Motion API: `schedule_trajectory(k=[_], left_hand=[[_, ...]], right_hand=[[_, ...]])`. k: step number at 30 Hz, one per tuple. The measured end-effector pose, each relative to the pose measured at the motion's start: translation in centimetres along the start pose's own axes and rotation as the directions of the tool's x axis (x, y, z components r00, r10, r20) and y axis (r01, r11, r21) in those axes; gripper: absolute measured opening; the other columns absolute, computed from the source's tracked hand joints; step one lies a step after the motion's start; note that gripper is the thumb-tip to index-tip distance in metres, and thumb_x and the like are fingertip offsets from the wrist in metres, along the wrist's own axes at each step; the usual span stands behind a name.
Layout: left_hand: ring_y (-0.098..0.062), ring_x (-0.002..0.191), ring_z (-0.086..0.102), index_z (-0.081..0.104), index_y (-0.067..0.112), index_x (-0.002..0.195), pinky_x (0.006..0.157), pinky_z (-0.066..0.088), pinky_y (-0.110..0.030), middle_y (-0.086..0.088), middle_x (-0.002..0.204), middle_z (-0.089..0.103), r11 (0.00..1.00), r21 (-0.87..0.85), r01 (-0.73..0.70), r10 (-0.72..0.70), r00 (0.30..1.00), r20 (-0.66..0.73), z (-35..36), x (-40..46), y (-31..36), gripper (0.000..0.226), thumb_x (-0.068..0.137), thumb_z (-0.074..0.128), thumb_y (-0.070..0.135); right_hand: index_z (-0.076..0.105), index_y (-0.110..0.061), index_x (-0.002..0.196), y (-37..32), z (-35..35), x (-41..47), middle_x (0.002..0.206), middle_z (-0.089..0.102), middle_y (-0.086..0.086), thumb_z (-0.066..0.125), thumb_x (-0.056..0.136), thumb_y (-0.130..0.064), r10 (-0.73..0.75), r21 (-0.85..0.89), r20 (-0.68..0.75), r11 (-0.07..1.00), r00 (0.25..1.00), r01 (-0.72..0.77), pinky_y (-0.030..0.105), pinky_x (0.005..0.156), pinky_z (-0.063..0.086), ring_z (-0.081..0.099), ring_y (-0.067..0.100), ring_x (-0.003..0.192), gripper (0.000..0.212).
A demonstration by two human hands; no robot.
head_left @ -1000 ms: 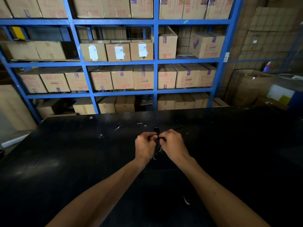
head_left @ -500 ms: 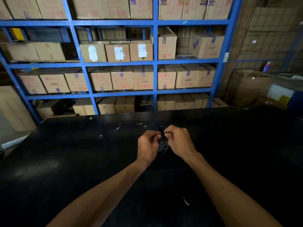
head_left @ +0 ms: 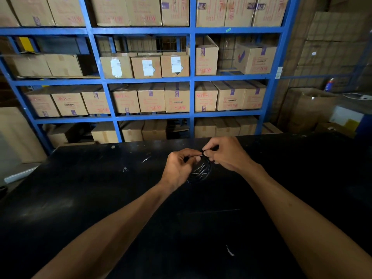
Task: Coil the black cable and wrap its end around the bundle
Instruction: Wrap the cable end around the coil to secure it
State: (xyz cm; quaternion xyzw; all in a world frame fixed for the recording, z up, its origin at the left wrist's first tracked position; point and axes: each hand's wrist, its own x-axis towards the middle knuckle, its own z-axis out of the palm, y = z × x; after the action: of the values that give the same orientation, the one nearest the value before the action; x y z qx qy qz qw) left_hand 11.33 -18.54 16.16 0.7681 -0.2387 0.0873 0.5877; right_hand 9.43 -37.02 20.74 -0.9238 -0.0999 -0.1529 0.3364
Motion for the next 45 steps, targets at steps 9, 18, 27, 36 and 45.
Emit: schedule_trajectory(k=[9,18,27,36,45], left_hand=[[-0.014,0.075,0.065,0.066,0.000,0.121,0.088,0.056,-0.029,-0.011,0.085,0.071,0.962,-0.131,0.240,-0.231,0.969,0.084,0.3,1.0,0.1,0.027,0.095,0.064,0.003],[-0.017,0.075,0.069,0.070,0.000,0.113,0.083,0.060,-0.031,-0.014,0.090,0.074,0.731,-0.567,0.379,-0.484,0.874,-0.039,0.0,2.4,0.2,0.021,0.096,0.058,-0.003],[-0.018,0.068,0.060,0.066,-0.005,0.104,0.069,0.054,-0.029,-0.014,0.079,0.064,0.576,-0.746,0.333,-0.575,0.815,-0.080,0.2,2.8,1.5,0.016,0.098,0.052,-0.005],[-0.015,0.070,0.061,0.068,-0.003,0.112,0.076,0.056,-0.030,-0.012,0.084,0.067,0.665,-0.656,0.358,-0.565,0.815,-0.127,0.4,2.4,1.4,0.019,0.098,0.055,-0.001],[-0.016,0.076,0.061,0.064,-0.005,0.113,0.067,0.052,-0.026,-0.014,0.088,0.065,0.411,-0.881,0.233,-0.610,0.789,-0.076,1.6,2.3,1.8,0.021,0.098,0.050,-0.005]], right_hand=[[0.047,-0.033,0.113,0.4,2.3,0.0,0.107,0.063,-0.008,0.065,0.094,-0.014,-0.009,-0.112,-0.047,0.994,0.999,0.004,0.032,0.080,0.056,0.065,0.010,0.093,0.032],[0.066,-0.019,0.132,1.3,3.4,-2.0,0.111,0.067,0.008,0.060,0.101,-0.025,0.014,-0.074,-0.235,0.997,0.972,-0.033,0.039,0.086,0.056,0.065,0.020,0.099,0.032],[0.068,-0.013,0.129,2.1,3.8,-2.5,0.112,0.061,0.007,0.056,0.102,-0.009,0.018,-0.027,-0.307,0.999,0.952,-0.027,0.017,0.079,0.046,0.061,0.016,0.098,0.030],[0.077,-0.018,0.113,3.4,4.4,-1.6,0.102,0.075,0.000,0.066,0.097,-0.014,0.296,0.076,-0.320,0.955,0.900,-0.288,0.008,0.071,0.038,0.067,0.012,0.093,0.020],[0.071,-0.023,0.120,2.0,5.4,-2.4,0.103,0.074,0.007,0.057,0.102,-0.012,0.330,0.230,-0.298,0.936,0.896,-0.268,0.035,0.068,0.064,0.069,0.009,0.081,0.025]])
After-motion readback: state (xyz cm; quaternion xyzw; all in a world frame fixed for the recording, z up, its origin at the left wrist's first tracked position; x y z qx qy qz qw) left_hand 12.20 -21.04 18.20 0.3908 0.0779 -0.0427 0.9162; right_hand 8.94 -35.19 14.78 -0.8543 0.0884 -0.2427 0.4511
